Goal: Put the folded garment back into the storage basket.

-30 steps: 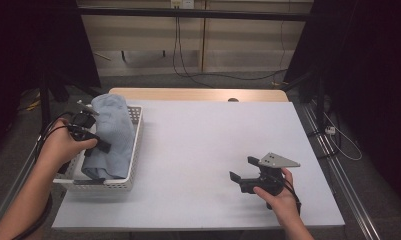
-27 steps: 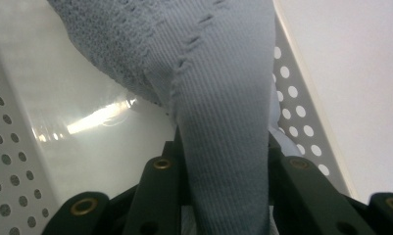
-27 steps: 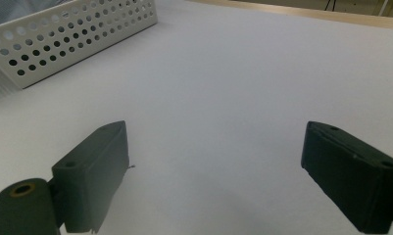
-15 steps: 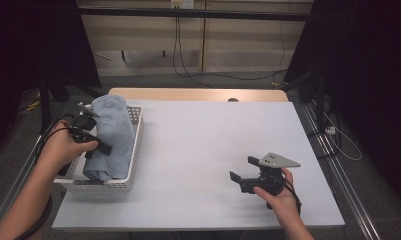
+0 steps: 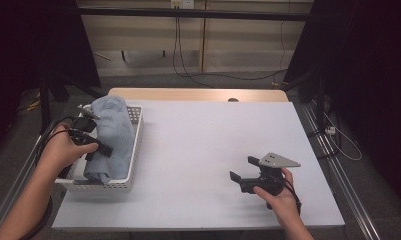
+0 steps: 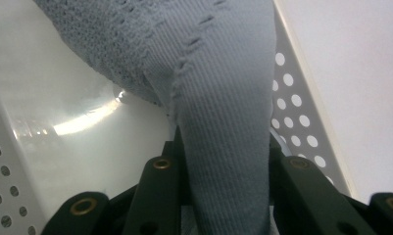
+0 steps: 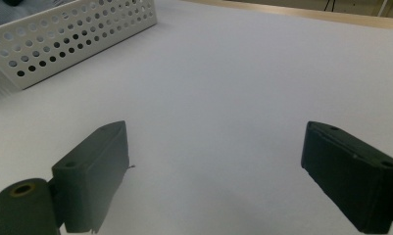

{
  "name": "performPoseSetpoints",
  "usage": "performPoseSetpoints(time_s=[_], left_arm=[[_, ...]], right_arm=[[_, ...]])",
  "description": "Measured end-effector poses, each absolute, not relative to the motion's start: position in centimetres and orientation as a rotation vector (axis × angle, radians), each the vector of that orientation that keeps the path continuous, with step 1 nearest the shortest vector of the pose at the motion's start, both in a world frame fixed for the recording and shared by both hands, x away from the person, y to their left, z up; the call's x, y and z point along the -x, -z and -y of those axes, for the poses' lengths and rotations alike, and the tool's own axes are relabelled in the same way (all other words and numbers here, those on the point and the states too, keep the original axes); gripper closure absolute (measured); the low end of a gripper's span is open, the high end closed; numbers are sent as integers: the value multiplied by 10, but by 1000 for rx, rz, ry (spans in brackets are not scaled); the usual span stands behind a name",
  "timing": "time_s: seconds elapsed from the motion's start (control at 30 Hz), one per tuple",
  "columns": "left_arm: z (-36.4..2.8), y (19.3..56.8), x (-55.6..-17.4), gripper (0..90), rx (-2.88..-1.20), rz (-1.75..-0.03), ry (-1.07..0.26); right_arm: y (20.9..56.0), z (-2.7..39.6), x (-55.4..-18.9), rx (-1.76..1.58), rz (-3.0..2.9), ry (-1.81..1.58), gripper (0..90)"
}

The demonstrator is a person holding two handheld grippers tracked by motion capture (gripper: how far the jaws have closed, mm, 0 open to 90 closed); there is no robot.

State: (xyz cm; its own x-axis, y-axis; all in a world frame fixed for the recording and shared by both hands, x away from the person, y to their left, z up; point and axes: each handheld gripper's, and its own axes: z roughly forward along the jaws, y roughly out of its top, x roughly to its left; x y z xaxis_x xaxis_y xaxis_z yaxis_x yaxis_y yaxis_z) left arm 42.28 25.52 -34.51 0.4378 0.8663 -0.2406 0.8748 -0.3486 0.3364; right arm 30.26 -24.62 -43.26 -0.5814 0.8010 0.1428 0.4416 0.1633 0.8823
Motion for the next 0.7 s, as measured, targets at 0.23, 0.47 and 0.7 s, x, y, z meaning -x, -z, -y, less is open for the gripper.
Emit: performPoseSetpoints(time_s=[0.23, 0.47, 0.7], left_arm=[[-258, 347, -422, 714, -2275, -1472, 37], [-265, 352, -420, 702, -2256, -1476, 36], [-269, 354, -420, 685, -2241, -1491, 30]], right_arm=[[433, 248, -303, -1189, -2086, -1391, 99], [433, 248, -303, -1186, -2086, -1392, 99], [433, 247, -303, -1188, -2088, -1392, 98]])
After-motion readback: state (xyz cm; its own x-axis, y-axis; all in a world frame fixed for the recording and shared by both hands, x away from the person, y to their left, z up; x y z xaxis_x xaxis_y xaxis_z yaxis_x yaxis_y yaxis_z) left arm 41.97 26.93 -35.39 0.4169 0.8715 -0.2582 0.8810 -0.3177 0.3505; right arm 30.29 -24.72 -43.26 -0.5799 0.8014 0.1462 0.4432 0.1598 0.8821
